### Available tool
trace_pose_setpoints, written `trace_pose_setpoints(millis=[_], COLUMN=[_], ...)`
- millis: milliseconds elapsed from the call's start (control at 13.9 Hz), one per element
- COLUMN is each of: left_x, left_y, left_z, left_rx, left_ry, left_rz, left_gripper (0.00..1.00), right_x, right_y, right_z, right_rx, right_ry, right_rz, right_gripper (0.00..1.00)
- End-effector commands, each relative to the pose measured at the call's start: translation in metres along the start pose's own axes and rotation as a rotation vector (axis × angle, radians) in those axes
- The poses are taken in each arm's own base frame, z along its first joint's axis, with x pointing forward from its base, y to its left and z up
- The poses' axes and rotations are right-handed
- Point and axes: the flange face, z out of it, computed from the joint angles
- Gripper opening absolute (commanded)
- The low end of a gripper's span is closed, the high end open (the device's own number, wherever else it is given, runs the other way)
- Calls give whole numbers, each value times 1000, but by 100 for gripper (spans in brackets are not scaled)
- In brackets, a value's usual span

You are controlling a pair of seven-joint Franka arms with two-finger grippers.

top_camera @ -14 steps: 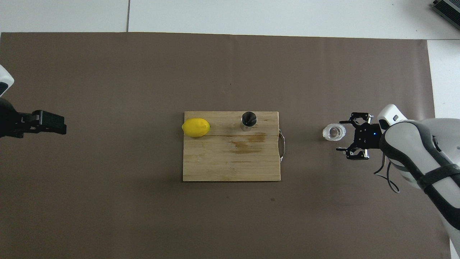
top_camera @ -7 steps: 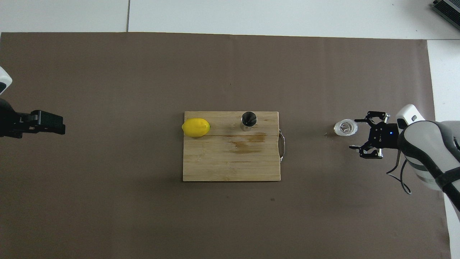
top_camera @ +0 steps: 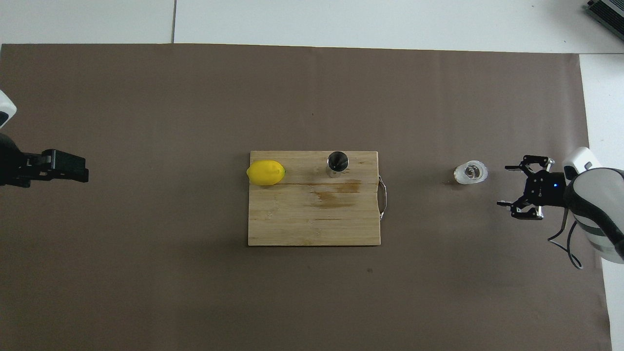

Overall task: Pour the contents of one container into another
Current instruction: 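Close the right gripper on the white cup and lift it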

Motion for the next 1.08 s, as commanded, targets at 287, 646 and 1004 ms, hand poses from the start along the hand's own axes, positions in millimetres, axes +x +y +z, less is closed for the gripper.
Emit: trace_pose_setpoints(millis=[287, 646, 1004], left_x=[-6, -6, -6], left_y=[-3, -3, -3], left_z=[-3, -3, -3], left_rx=[16, 16, 16], left_ry=[-4, -4, -4], left_rz=[-3, -3, -3], left_gripper=[100, 100, 100], right_x=[28, 39, 40], right_y=[10, 20, 29], right_z=[9, 29, 38], right_rx=[46, 81, 96], right_ry=[2, 31, 88], right_rz=[-162, -202, -172], right_gripper=[100, 100, 100])
